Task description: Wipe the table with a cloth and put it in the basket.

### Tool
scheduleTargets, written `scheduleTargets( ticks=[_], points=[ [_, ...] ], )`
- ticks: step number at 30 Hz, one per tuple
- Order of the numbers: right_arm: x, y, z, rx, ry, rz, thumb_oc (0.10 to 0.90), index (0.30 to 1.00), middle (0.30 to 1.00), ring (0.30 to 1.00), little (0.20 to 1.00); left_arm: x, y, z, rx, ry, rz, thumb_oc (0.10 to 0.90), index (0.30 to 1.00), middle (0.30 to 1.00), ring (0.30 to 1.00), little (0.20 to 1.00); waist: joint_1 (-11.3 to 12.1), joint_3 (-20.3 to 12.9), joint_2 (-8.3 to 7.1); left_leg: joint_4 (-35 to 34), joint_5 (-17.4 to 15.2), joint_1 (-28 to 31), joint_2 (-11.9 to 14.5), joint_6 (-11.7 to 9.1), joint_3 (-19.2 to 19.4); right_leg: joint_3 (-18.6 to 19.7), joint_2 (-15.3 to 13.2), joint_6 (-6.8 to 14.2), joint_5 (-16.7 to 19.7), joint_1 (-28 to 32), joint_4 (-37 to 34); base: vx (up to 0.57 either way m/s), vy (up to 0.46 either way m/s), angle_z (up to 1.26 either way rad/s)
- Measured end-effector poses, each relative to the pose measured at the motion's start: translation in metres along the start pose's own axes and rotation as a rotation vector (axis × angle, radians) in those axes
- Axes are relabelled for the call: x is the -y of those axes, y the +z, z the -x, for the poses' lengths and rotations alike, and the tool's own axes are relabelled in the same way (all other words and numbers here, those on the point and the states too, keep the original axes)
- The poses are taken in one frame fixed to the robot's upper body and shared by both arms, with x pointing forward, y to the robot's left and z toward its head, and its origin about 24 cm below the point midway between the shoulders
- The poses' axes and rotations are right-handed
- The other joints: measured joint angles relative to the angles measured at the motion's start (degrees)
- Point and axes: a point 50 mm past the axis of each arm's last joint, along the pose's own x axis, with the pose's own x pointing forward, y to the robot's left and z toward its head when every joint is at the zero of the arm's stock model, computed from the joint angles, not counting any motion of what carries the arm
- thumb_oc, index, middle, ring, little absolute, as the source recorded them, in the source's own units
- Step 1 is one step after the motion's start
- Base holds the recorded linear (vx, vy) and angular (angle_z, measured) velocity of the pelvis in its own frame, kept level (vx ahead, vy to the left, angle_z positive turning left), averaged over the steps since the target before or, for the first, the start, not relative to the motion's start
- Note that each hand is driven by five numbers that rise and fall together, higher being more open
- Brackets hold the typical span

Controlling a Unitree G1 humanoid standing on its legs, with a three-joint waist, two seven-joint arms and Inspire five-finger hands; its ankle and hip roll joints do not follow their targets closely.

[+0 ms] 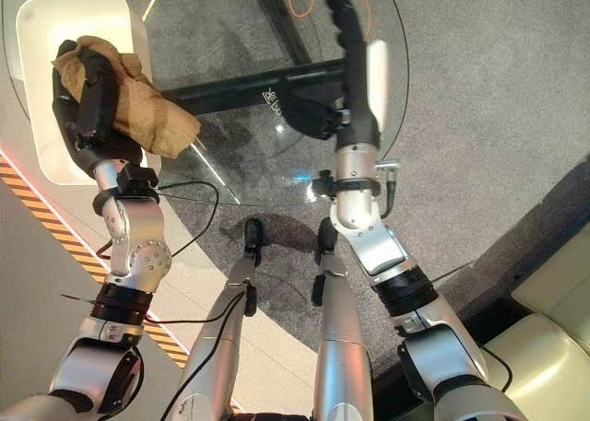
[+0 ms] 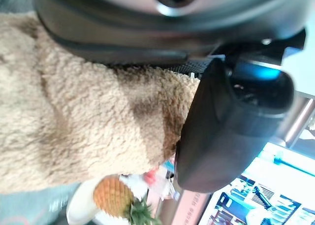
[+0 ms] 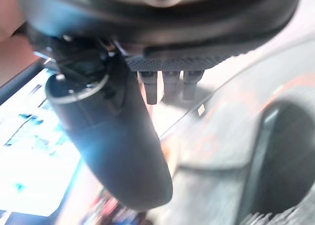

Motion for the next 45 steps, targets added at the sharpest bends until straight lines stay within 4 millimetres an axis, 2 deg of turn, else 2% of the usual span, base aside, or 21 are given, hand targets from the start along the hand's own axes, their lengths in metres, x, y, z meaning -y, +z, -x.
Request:
scheduleTargets(
  ticks=[6,9,15,22,27,35,40,45],
  points=[
    [0.032,-0.045,0.006,-0.162,-0.149,0.05,0.8,0.9,0.9,0.9,0.9,-0.009,0.005,-0.015,0.049,0.065,-0.078,0.1,0.3,0.3,0.3,0.2,-0.3,0.0,0.0,-0.8,-0.1,0.3,0.2,0.2,1.2,0.5,0.3,0.3,0.8,0.0,-1.4,0.01,0.052,-0.1],
    [0.043,-0.059,0.008,-0.214,-0.201,0.063,0.8,0.9,0.9,0.9,0.9,-0.012,0.008,-0.023,0.069,0.085,-0.12,0.1,0.3,0.3,0.3,0.2,-0.2,0.0,0.0,-0.9,-0.1,0.3,0.3,0.2,1.3,0.6,0.3,0.3,0.8,0.0,-1.6,0.0,0.012,-0.01],
    [0.071,-0.093,0.015,-0.359,-0.332,0.081,0.8,0.9,0.9,0.9,0.9,-0.023,0.029,-0.047,0.149,0.165,-0.22,0.1,0.3,0.3,0.3,0.2,-0.2,0.0,0.0,-1.0,-0.1,0.3,0.6,0.2,1.4,0.7,0.6,0.2,1.0,0.0,-2.0,0.0,0.0,0.0],
    [0.093,-0.122,0.031,-0.494,-0.422,0.129,0.8,0.9,0.9,0.9,0.9,-0.021,0.053,-0.074,0.239,0.252,-0.287,0.1,0.3,0.3,0.3,0.2,-0.2,0.0,0.0,-1.1,-0.1,-0.7,1.0,0.2,1.4,0.6,1.1,0.0,1.4,-0.6,-2.9,0.0,0.0,0.0],
    [0.105,-0.135,0.041,-0.552,-0.448,0.162,0.8,0.9,0.9,0.9,0.9,-0.024,0.056,-0.081,0.25,0.281,-0.342,0.1,0.3,0.3,0.3,0.2,-0.6,0.0,-0.01,-1.3,-0.1,-0.8,1.1,0.2,1.4,0.5,1.2,0.0,1.4,-0.6,-3.2,0.0,0.0,0.0],
    [0.109,-0.14,0.043,-0.581,-0.431,0.176,0.8,0.9,0.9,0.9,0.9,-0.047,0.057,-0.085,0.231,0.382,-0.435,0.1,0.3,0.3,0.3,0.2,-1.5,0.0,-0.01,-1.6,-0.1,-0.9,1.2,0.2,1.4,0.5,1.2,0.0,1.4,-0.9,-3.3,0.01,0.012,0.0],
    [0.11,-0.141,0.039,-0.588,-0.419,0.182,0.8,0.9,0.9,0.9,0.9,-0.051,0.057,-0.089,0.222,0.367,-0.633,0.1,0.3,0.3,0.3,0.2,-1.5,0.0,-0.01,-0.8,-0.1,-2.8,1.2,0.2,1.4,0.5,1.2,-0.2,1.8,-2.5,-3.2,0.02,0.03,0.0],
    [0.113,-0.147,0.047,-0.627,-0.39,0.251,0.8,0.9,0.9,0.9,0.9,-0.052,0.05,-0.089,0.194,0.344,-0.729,0.1,0.3,0.3,0.3,0.2,-1.4,0.0,-0.02,-0.8,-0.1,-3.1,1.2,0.2,1.4,0.5,1.2,-0.2,1.8,-2.6,-3.2,0.01,0.001,0.0]
  ],
)
